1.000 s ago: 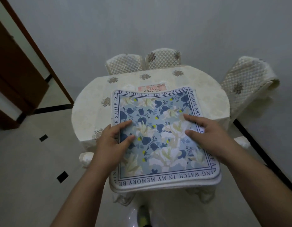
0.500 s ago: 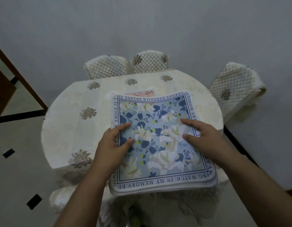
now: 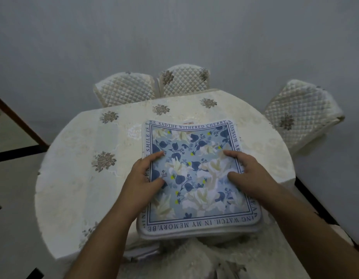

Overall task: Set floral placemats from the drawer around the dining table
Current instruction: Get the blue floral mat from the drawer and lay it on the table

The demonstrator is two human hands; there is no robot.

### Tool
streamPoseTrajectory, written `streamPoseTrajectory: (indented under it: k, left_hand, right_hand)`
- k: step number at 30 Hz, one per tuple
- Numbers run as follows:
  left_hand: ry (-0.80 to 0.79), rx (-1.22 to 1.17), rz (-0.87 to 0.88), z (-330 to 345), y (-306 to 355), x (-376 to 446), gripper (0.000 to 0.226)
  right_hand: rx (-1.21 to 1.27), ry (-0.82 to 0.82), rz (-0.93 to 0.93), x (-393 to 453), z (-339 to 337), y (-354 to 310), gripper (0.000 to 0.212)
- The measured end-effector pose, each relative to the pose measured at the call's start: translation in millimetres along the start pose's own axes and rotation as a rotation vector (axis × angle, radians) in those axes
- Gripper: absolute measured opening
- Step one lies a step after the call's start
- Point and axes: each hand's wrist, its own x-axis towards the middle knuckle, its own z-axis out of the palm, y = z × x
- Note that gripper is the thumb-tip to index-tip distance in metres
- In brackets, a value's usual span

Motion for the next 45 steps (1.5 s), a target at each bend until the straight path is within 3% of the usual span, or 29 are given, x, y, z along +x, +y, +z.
streamPoseTrajectory:
  k: [6, 8, 11, 14, 21, 28, 32, 35, 38, 42, 45]
  left_hand:
    - [-0.138, 0.085, -0.057, -12, -12, 39, 0.083]
    - [-0.060, 0.080, -0.094, -8, -22, 51, 0.077]
    - [0.141, -0.017, -0.146, 2, -35, 68, 0.050]
    - [0.200, -0.072, -0.206, 13, -49, 88, 0.034]
    - [0.095, -0.124, -0.377, 37, -75, 155, 0.071]
    - [0.308, -0.053, -0.257, 42, -113, 238, 0.045]
    - [0.266, -0.070, -0.344, 46, -154, 267, 0.042]
    - [0.091, 0.170, -0.399, 55, -198, 262, 0.076]
    - [-0.093, 0.479, -0.362, 69, -235, 248, 0.109]
    - [0.116, 0.597, -0.204, 87, -257, 224, 0.102]
    - [0.195, 0.634, -0.051, 91, -273, 219, 0.093]
  right_hand:
    - [0.025, -0.038, -0.005, 55, 8, 2, 0.062]
    - [0.052, -0.041, -0.010, 75, 11, 7, 0.062]
    - [0.139, -0.052, -0.007, 106, 16, 17, 0.062]
    - [0.177, -0.073, 0.000, 141, 26, 28, 0.059]
    - [0.191, -0.054, -0.023, 232, 51, 52, 0.051]
    - [0.404, -0.040, -0.044, 325, 67, 66, 0.046]
    - [0.443, -0.126, 0.026, 367, 91, 102, 0.041]
    - [0.142, -0.252, 0.059, 369, 114, 152, 0.058]
    - [-0.047, -0.291, -0.065, 350, 130, 188, 0.084]
    - [-0.100, -0.216, -0.232, 341, 143, 214, 0.112]
    - [-0.144, -0.164, -0.294, 338, 147, 217, 0.118]
